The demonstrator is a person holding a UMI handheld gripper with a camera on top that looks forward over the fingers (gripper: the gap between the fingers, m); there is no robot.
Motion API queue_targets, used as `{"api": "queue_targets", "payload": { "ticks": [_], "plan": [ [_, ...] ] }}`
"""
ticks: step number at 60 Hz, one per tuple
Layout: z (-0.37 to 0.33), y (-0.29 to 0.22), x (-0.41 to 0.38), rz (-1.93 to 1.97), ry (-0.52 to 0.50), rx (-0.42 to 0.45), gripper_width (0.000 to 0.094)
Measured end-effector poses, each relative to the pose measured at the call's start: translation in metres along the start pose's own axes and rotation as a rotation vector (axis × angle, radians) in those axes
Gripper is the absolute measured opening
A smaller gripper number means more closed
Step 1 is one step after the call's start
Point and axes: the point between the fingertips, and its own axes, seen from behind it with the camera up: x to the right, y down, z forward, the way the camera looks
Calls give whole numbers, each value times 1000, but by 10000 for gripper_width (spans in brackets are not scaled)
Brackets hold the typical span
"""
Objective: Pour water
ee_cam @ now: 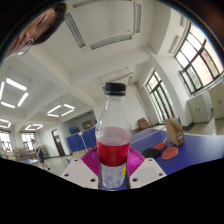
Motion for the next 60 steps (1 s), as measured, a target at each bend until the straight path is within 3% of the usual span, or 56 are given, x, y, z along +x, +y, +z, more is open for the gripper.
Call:
{"api": "queue_targets", "payload": {
  "ticks": [4, 8, 19, 29, 31, 32, 39, 44, 49, 53, 55, 60],
  "plan": [
    [-22, -6, 31, -224, 92, -26, 301],
    [-14, 27, 85, -360, 168, -66, 303],
    [-34, 137, 197, -410, 294, -280, 302],
    [-42, 207, 233, -395, 312, -411, 303],
    [-70, 202, 225, -388, 306, -430, 308],
    [-69, 192, 221, -398, 296, -387, 304],
    [-62, 203, 229, -399, 302, -400, 311],
    [-67, 198, 228, -391, 304, -400, 419],
    [-75, 202, 229, -405, 314, -456, 552],
    [-75, 216, 228, -389, 344, -525, 875],
    [-81, 216, 227, -379, 355, -554, 822],
    [-99, 204, 219, -391, 378, -579, 854]
  ]
}}
